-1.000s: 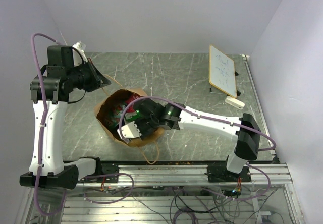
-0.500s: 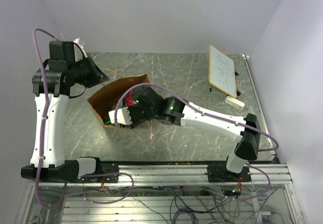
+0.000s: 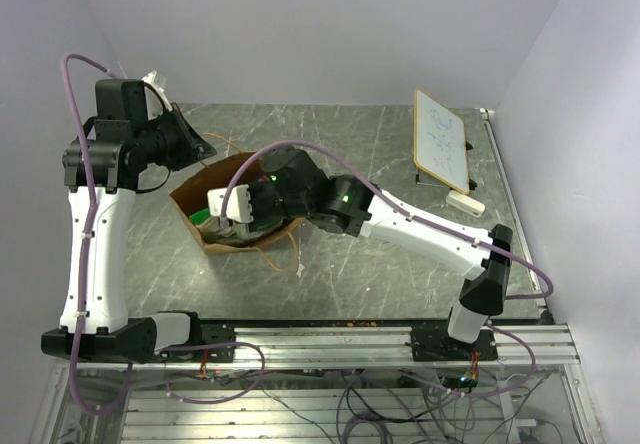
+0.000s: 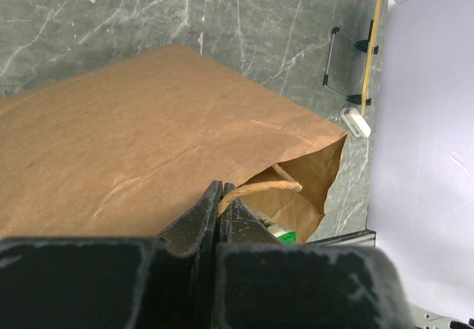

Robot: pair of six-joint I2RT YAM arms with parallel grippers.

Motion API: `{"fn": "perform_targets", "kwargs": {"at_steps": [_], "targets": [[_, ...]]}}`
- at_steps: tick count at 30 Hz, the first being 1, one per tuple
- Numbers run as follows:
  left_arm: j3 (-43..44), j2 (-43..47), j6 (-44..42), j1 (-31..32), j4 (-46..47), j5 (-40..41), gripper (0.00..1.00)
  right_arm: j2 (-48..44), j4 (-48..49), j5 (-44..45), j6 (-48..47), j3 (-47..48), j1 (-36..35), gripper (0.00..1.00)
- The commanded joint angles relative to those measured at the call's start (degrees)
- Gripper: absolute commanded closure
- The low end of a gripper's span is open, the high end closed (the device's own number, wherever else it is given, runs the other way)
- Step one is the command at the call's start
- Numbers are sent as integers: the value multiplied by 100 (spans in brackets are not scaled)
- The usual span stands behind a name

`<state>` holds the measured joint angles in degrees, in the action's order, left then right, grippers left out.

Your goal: Take the snacks out of the paper bag

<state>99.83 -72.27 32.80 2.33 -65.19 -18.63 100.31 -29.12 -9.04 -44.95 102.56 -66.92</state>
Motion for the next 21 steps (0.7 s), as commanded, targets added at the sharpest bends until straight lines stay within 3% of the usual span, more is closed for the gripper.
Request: {"fn": "perform_targets", "kwargs": {"at_steps": [1,14,21], "targets": [[107,138,-130,-35,278,-51,93,-268,320,-46,-118,249,46,100],[282,35,-158,-31,188,186,93,-955,1085,218,-508,86,241,100],[145,-9,22,-35,358,89,93,-1154,1110,151,-696,484,365,100]]}}
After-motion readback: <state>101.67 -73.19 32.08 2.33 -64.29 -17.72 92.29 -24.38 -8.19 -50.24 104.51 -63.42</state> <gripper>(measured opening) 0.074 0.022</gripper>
